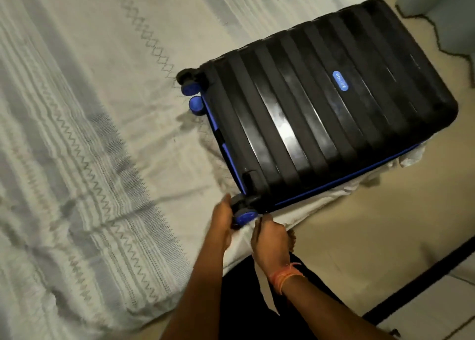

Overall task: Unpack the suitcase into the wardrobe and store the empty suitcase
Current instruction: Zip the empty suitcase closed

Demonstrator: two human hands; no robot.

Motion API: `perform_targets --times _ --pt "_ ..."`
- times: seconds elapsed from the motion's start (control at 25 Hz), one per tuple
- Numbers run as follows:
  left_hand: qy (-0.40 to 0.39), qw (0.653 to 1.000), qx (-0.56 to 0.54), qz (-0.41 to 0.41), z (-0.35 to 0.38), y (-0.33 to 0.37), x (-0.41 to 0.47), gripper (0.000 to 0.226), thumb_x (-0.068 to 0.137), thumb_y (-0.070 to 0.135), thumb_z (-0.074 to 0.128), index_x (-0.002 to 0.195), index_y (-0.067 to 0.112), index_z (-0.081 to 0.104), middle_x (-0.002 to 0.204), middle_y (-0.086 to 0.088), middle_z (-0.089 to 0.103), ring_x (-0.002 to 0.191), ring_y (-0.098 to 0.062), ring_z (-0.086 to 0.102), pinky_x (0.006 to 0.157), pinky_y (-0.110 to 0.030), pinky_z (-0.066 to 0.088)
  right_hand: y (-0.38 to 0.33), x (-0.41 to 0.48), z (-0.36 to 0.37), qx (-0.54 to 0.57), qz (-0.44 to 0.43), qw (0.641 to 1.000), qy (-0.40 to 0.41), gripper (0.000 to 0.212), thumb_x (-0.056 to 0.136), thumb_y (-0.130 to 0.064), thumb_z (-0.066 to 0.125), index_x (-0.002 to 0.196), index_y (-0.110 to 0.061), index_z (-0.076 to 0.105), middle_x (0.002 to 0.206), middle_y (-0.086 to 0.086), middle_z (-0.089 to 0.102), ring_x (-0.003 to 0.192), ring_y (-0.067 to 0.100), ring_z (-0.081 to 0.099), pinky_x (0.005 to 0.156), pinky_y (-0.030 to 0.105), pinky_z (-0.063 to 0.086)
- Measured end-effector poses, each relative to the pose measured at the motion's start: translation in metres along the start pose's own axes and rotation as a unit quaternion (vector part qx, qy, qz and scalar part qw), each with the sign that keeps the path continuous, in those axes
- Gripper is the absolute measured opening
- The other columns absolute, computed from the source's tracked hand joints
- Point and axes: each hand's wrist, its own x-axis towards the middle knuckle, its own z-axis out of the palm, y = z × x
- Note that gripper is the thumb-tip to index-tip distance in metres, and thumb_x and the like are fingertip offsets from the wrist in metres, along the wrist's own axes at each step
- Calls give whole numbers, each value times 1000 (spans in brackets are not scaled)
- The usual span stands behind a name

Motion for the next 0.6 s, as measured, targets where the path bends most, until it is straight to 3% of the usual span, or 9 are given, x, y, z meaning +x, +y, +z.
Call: perform_targets --times 0.08,0.2,0.28,0.4,0.44,0.52,0.6 --pt "-122 991 -13 -46 -10 0 0 23 94 25 50 90 10 67 64 -4 71 54 -13 66 67 -29 52 -6 -1 12 11 2 1000 16 25 96 -17 41 114 -8 56 104 13 70 101 29 65 82 32 45" --pt "-192 980 41 -30 -23 8 5 18 93 16 53 94 7 69 75 -7 69 66 -17 64 70 -29 53 -18 -3 30 70 8 997 24 21 91 -11 51 107 -4 63 94 16 70 90 31 66 76 29 45" --pt "-234 967 101 -25 -33 16 14 15 92 9 54 88 6 69 72 -8 66 63 -19 59 61 -27 50 -24 -6 37 127 -10 990 62 18 86 -3 57 100 -1 68 86 16 71 82 29 67 68 20 40" --pt "-300 909 278 80 -43 21 28 11 82 -9 58 80 -3 68 71 -17 62 60 -25 54 54 -27 46 -24 -4 42 171 -17 983 68 12 84 3 59 91 0 68 76 13 70 70 24 64 61 14 33" --pt "-309 883 329 130 -44 21 32 9 79 -12 60 82 -8 67 73 -17 62 63 -25 55 57 -29 47 -20 -4 43 184 -29 982 41 12 85 1 58 92 -3 68 78 9 70 69 20 63 63 16 39" --pt "-275 845 406 213 -45 18 40 9 77 -9 65 85 -9 67 80 -18 66 76 -27 63 71 -34 52 -10 -5 35 193 -71 975 -88 18 92 -14 57 109 -13 62 89 2 69 75 12 63 74 26 49" --pt "-222 801 467 302 -45 10 39 18 80 0 63 97 -2 68 97 -20 69 94 -31 65 82 -37 51 -2 -12 12 66 -156 956 -239 32 94 -28 54 125 -24 53 104 -2 66 93 12 61 83 25 46"
